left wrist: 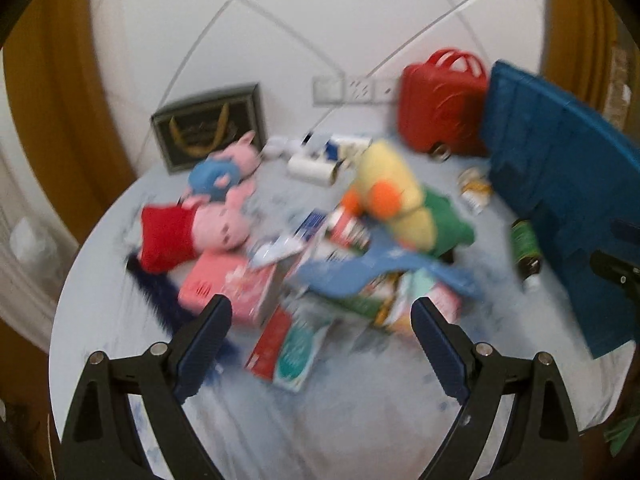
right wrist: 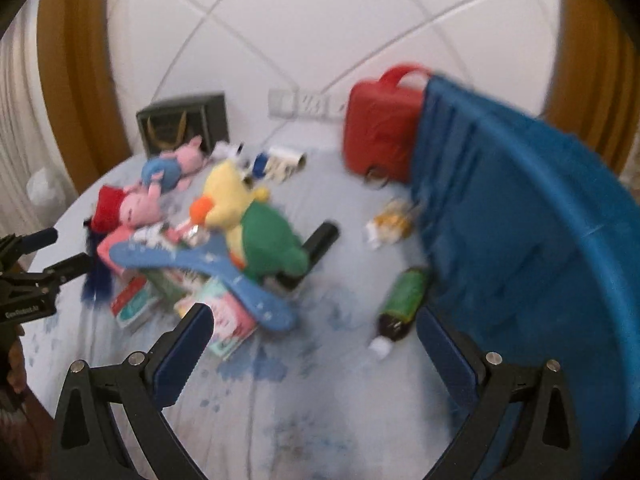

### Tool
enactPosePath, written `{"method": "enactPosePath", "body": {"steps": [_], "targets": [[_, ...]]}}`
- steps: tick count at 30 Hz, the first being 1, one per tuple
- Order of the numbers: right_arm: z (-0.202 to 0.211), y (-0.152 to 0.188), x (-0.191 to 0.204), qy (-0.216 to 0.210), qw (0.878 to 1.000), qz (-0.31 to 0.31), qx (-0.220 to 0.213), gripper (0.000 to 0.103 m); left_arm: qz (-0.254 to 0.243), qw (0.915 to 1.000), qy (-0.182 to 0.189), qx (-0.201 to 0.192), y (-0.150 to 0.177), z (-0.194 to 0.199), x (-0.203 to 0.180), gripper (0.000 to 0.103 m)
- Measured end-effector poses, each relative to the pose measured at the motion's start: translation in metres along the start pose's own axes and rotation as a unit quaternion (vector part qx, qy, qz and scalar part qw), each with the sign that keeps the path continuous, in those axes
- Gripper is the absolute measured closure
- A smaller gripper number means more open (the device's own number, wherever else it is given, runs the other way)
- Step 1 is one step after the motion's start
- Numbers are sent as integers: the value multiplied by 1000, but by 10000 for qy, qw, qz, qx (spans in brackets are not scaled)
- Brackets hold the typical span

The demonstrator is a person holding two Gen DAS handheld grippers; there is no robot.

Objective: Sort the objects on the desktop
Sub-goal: 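Withdraw both tools from the crate back toward the pile, then grasp the red-and-teal medicine box with the left tool while the right tool grasps the Kotex pack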

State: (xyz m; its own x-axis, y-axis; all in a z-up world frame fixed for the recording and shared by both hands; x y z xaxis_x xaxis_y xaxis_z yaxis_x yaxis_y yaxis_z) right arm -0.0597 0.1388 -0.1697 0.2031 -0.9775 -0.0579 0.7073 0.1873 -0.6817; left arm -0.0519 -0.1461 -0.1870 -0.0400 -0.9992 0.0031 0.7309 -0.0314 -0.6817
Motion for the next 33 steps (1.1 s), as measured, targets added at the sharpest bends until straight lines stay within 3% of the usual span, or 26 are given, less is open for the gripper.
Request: {"method": "enactPosePath", "body": {"steps": [3, 8, 18, 27, 33], "targets": [[-28, 14, 15, -228, 9992, 85, 315, 0, 52, 9994, -164, 293, 22, -23, 12, 11], [-70, 31, 42, -619, 9951, 194, 746, 0, 182, 9956, -112, 913, 54, -67, 20, 11], [-138, 41, 88, -1039, 9825, 653, 1398, 0, 193, 9879, -29, 1536, 60, -130, 35, 11], [-180, 40, 114, -1157, 9716, 1065, 1770, 0, 247, 9804, 129, 1951, 71, -172, 40, 11], [-197, 36, 121, -1144, 9683, 1276, 1820, 0, 214, 9815, 187, 1893, 71, -180, 38, 0]]}}
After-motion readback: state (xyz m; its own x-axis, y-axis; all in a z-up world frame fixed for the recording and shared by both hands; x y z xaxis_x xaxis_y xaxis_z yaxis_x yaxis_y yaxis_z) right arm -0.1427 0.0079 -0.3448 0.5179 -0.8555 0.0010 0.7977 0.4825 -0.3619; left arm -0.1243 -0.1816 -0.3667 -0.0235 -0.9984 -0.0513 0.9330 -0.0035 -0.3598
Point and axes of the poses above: each gripper's, at about its wrist camera, not at the fingertips, and z roughly against the way its jaws point, x to its left, y to its underside, the point moved 5 cm from there along -z, roughly the way its jaws point, and after that the axes turned 3 degrees about y, right-handed, at the moved point
